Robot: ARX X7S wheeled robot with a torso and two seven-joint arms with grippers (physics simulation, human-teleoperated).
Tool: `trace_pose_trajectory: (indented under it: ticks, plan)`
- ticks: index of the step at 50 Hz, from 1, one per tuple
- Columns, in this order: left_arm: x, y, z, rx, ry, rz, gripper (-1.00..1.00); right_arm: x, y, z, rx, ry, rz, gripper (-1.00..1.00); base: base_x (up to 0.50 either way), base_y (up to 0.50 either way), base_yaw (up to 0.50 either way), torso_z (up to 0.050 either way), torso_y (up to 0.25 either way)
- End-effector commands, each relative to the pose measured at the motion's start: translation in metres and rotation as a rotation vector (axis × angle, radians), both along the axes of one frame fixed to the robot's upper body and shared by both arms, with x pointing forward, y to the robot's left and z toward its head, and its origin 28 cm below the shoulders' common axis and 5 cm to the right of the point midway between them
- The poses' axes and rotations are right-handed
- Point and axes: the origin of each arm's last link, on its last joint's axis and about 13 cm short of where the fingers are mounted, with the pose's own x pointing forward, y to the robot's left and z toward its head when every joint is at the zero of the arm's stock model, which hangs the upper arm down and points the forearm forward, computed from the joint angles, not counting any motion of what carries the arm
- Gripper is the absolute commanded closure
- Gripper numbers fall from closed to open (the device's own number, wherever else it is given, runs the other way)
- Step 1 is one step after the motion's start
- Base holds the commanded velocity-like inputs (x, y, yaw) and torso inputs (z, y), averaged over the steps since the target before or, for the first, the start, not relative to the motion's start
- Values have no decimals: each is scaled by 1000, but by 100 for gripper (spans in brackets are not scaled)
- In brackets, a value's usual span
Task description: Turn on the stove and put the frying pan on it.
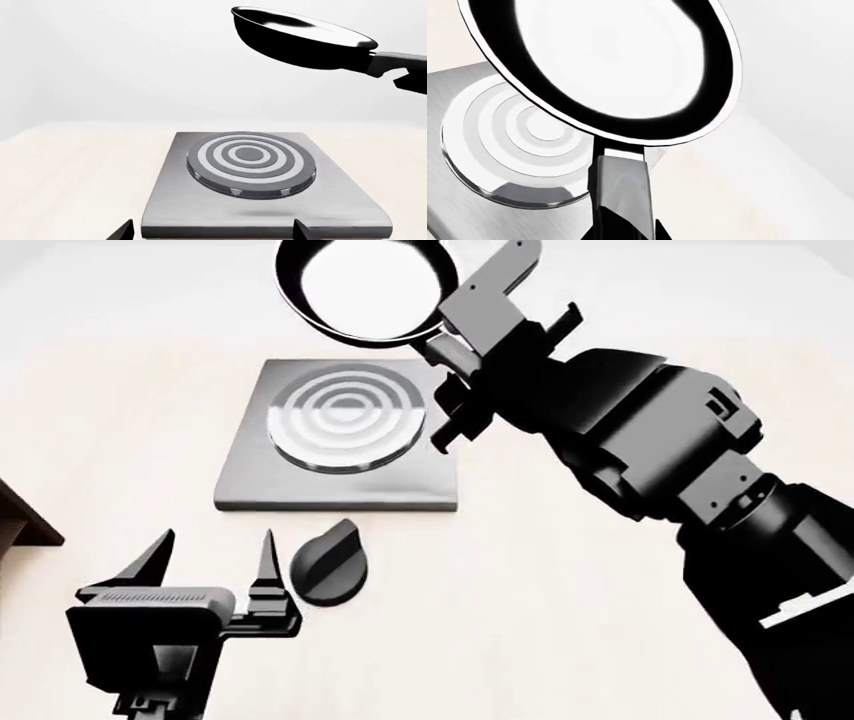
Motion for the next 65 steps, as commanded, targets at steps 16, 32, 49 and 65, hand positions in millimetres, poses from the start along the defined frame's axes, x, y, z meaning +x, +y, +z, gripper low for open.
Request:
trace_pose_trajectory:
  ticks: [16,32,49,65]
  plan:
    - [-1,1,1,-6,-8,-6,-100,6,29,5,17,-106,-40,100,-2,0,0,2,-205]
    - [0,3,0,-11,-6,4,-100,13,46,-7,17,-102,-60,100,0,0,0,0,0]
    - [-1,4,-2,-11,-1,8,-100,18,56,-25,-4,-84,-53,100,0,0,0,0,2]
    - [0,5,-3,-14,-3,15,-100,26,58,-45,-34,-46,-55,100,0,0,0,0,1]
